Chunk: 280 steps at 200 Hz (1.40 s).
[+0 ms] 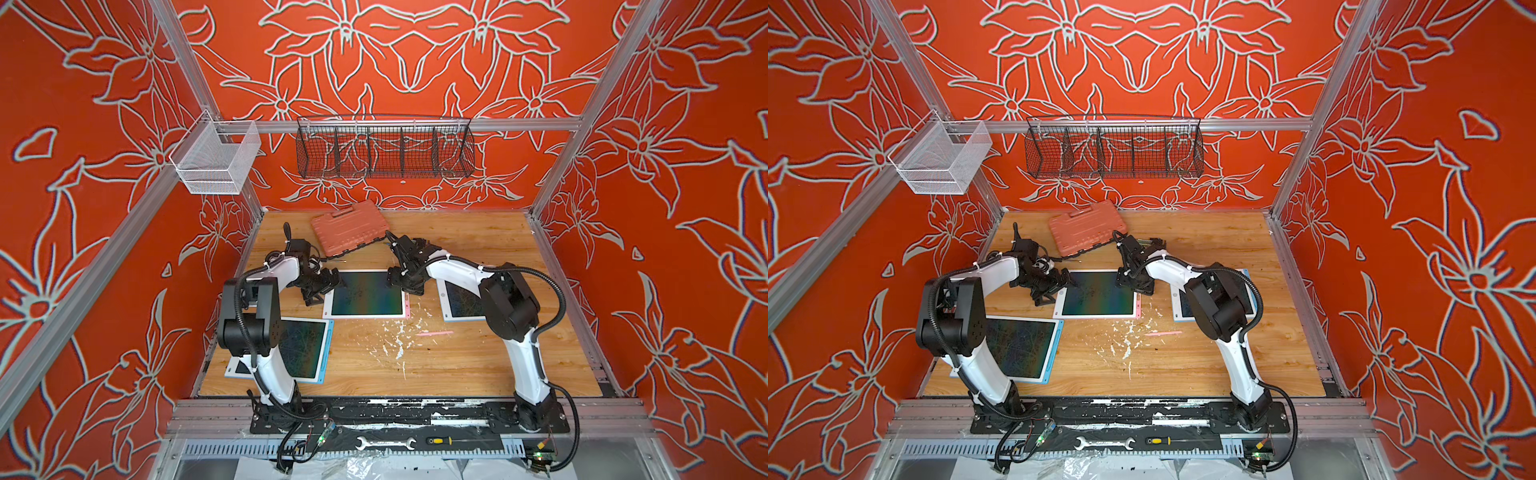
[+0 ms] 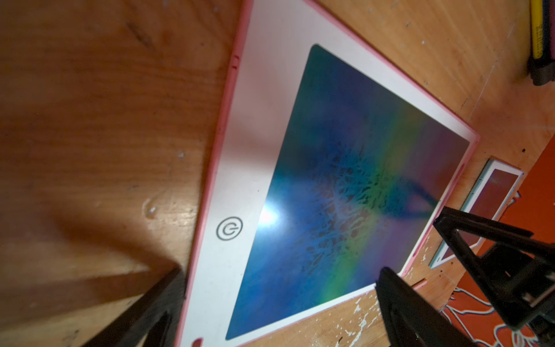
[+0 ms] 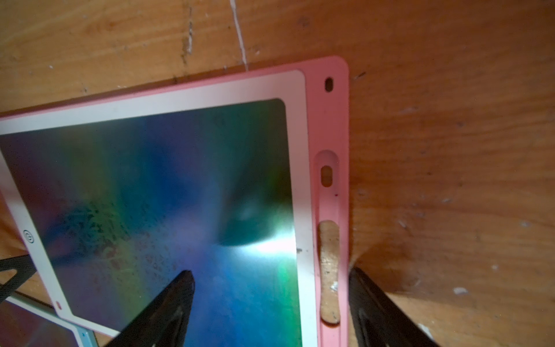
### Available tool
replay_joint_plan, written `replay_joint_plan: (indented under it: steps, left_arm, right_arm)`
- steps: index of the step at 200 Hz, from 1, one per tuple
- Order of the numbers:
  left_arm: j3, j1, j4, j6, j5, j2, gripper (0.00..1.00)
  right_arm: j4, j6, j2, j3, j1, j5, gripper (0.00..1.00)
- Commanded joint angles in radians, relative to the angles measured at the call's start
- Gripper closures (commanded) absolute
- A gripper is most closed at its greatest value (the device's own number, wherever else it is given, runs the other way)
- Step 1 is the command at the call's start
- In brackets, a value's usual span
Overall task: Place the stylus back onto the writing tablet
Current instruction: Move the writing tablet to the center of the board.
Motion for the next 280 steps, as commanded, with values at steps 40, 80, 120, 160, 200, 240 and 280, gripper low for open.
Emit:
replay_joint_plan:
  steps: [40,80,120,160,200,240,280]
  left_arm:
    - [-0.009,-0.022,-0.067,-0.024,0.005,0.025,0.02]
    - [0.010,-0.011,-0.078,-0.025,-0.021,0.016,0.03]
    - [0.020,-0.003,-0.096,-0.027,-0.068,-0.023,0.03]
    - [0.036,-0.005,-0.116,-0.012,-0.085,-0.086,0.03]
    - [0.054,-0.046,-0.151,0.008,-0.081,-0.137,0.03]
    - [0.090,-0.096,-0.209,0.024,-0.031,-0.181,0.03]
    - [0.101,-0.166,-0.255,0.034,0.000,-0.215,0.03]
  right_arm:
    - [-0.136,-0.005,0.000,0.005,0.025,0.044,0.13]
    - [-0.185,-0.037,-0.012,0.053,0.025,0.077,0.09]
    - [-0.214,-0.048,-0.022,0.083,0.025,0.089,0.08]
    - [-0.263,-0.098,-0.092,0.045,0.028,0.122,0.08]
    - [-0.318,-0.143,-0.191,-0.060,0.030,0.153,0.08]
    - [-0.325,-0.169,-0.264,-0.168,0.029,0.140,0.08]
    - [-0.306,-0.123,-0.327,-0.264,0.032,0.113,0.09]
